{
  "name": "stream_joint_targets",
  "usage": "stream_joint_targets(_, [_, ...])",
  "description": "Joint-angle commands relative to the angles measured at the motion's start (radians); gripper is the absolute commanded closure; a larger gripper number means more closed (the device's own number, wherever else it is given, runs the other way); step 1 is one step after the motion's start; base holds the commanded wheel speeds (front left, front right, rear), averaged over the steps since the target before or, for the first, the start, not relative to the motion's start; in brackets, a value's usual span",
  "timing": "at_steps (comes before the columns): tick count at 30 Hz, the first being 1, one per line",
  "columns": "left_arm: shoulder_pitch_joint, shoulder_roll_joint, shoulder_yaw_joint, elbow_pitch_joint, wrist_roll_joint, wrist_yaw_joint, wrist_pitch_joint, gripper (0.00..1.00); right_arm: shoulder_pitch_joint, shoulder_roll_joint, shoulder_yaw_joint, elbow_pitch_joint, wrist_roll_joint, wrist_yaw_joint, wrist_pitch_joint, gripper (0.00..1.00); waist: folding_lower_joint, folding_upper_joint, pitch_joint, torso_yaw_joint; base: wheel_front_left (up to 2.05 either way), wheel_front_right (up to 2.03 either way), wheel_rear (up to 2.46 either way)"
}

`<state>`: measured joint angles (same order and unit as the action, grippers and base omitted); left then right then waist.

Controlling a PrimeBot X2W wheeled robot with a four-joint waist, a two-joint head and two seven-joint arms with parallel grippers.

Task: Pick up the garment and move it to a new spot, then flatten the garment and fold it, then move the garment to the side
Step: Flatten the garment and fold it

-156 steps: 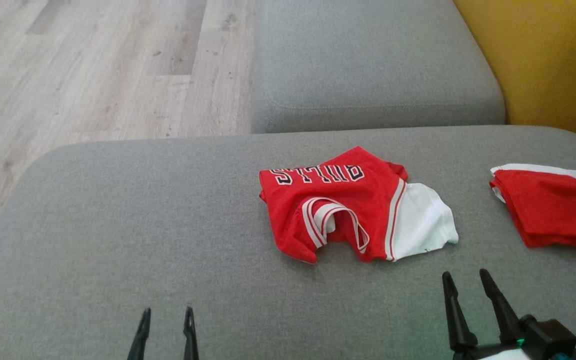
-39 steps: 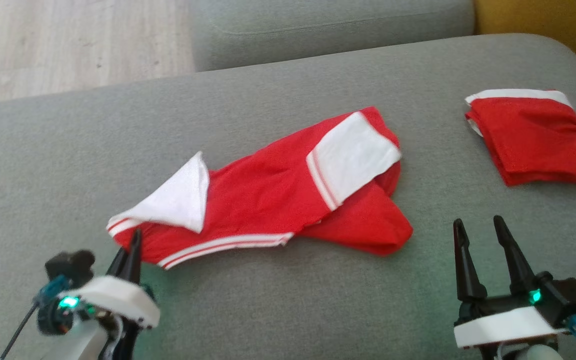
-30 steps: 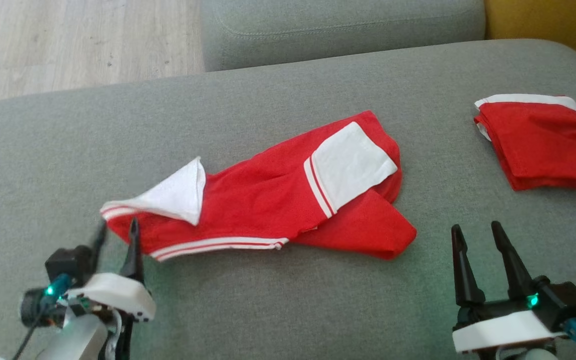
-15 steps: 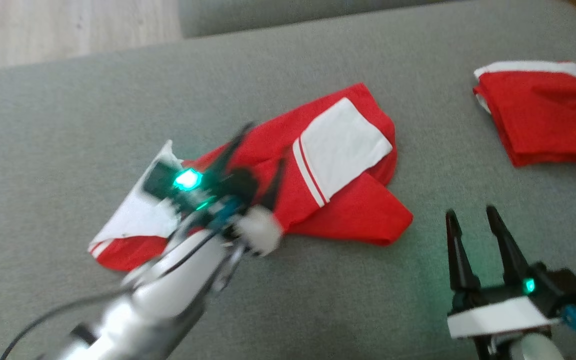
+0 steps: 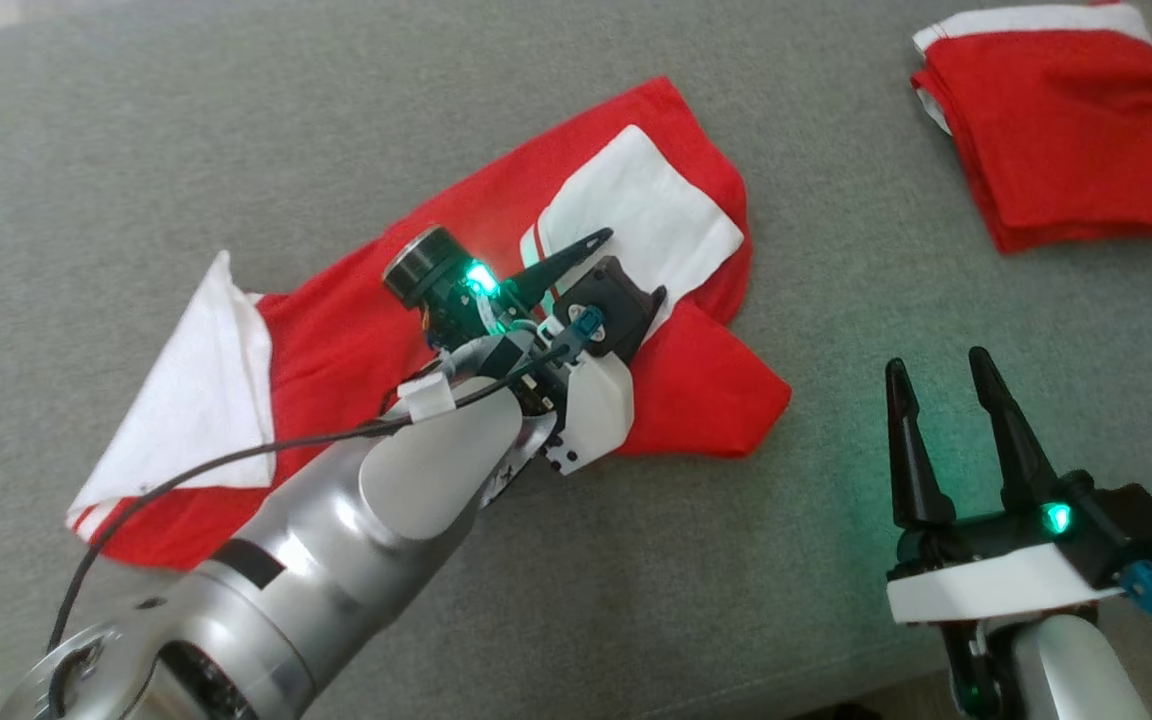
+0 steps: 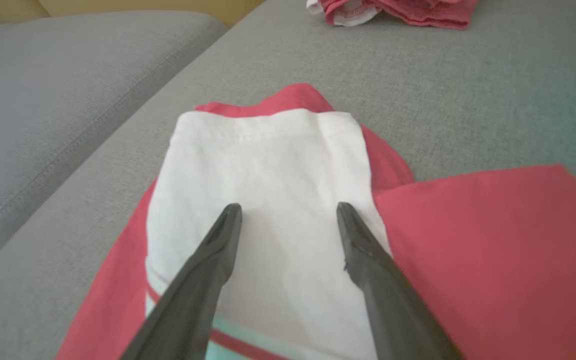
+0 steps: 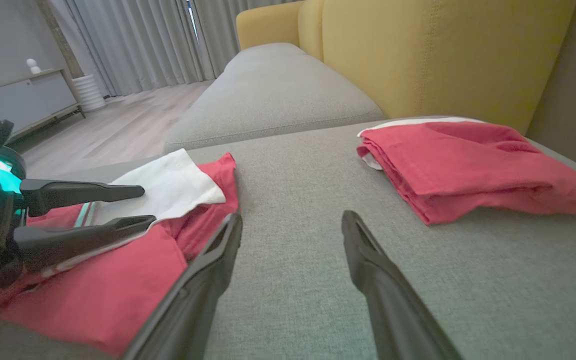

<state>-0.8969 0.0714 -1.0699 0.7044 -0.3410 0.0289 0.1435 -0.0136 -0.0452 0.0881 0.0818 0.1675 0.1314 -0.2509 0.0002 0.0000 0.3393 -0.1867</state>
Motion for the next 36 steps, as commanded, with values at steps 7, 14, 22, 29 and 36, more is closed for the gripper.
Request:
stream_joint_targets(7, [-0.05,-0.015,0.001,-0.024,-0.01,-0.005,-0.071,0.0,-0.028,-0.005,0.015,-0.031,0.014,-0.001,-0.011,0.0,-0.0002,0.0,0.02,-0.013,0.0,0.0,0.0])
stream_joint_targets(14, [-0.044,-0.015,-0.062,-0.039,0.031,0.034,-0.064,0.0,-0.026,-0.005,0.022,-0.025,0.018,-0.001,-0.011,0.0,-0.0002,0.0,0.015,-0.007,0.0,0.0,0.0])
stream_joint_targets(22, [-0.051,-0.006,-0.073,0.016,0.054,0.076,-0.098,0.0,-0.029,-0.005,0.026,-0.025,0.016,-0.001,-0.011,0.0,-0.0002,0.0,0.015,0.001,0.0,0.0,0.0])
stream_joint_targets(29, [-0.067,-0.008,-0.076,0.043,0.066,0.11,-0.153,0.55,-0.033,-0.005,0.027,-0.022,0.014,-0.001,-0.011,0.0,-0.0002,0.0,0.013,0.011,0.0,0.0,0.0])
stream_joint_targets(36, [-0.065,-0.011,-0.081,0.054,0.064,0.113,-0.241,1.0,-0.029,-0.005,0.022,-0.014,0.011,-0.001,-0.011,0.0,-0.0002,0.0,-0.009,0.028,0.0,0.0,0.0])
